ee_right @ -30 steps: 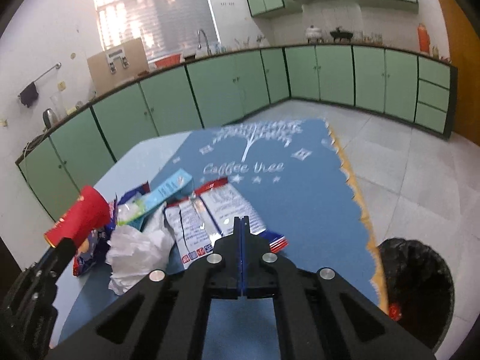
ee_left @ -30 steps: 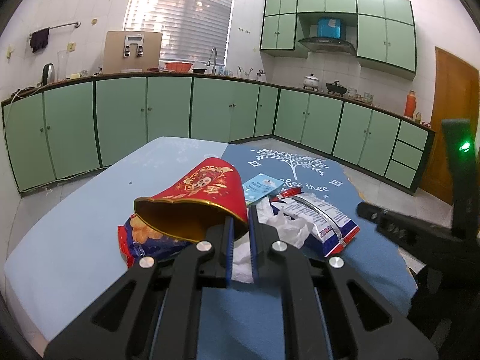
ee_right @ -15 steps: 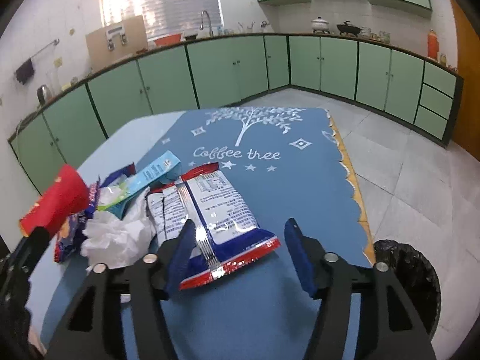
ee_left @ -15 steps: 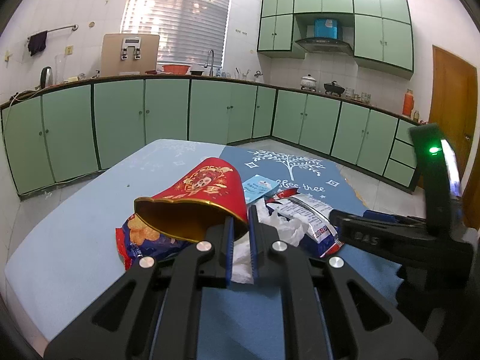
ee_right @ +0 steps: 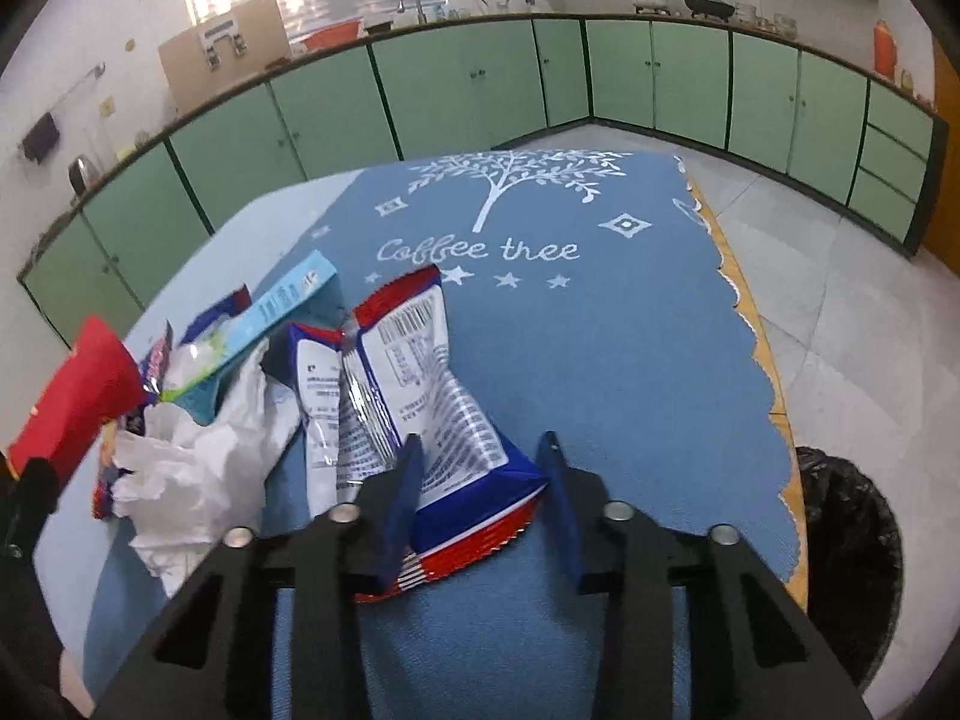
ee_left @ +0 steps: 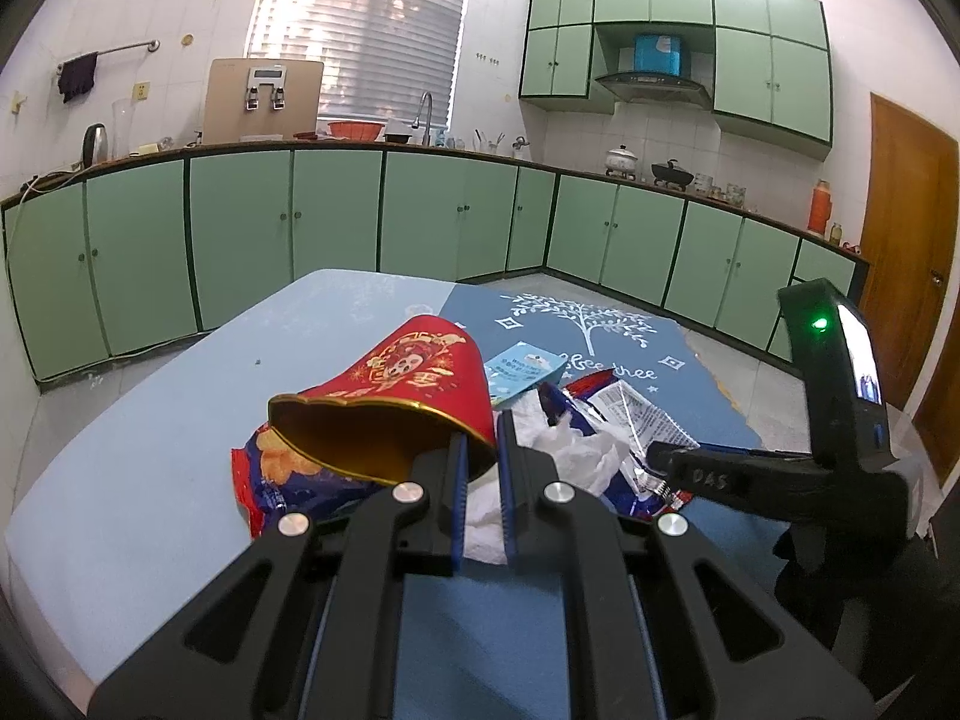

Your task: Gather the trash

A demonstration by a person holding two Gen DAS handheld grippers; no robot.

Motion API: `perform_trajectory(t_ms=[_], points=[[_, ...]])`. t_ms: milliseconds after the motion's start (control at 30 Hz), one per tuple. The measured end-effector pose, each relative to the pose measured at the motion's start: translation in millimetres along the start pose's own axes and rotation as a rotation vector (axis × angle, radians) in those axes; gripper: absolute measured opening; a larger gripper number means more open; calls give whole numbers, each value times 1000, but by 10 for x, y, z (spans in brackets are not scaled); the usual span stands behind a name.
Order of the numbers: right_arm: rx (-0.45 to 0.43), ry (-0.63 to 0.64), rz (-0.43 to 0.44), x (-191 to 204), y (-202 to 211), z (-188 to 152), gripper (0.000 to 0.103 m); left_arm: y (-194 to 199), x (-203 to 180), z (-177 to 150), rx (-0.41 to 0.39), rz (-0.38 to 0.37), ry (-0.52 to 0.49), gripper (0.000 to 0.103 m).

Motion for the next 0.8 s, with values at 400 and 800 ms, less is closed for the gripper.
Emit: perform_trajectory(t_ms=[400, 800], points=[[-121, 56, 77, 153, 453, 20, 7, 30, -66, 66, -14, 0, -20, 8], [-247, 33, 35, -305, 1258, 170, 6, 244, -725, 329, -84, -128, -59, 8]])
Point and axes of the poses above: each gripper's, at about its wrist camera, not at the fingertips, and y roughly against the way its jaws point, x to its left, z to its top, the point moved 7 cm from there along -y, roughly the way its jaws point, and after that the axes turned 9 degrees about -y, right-handed, at the moved point
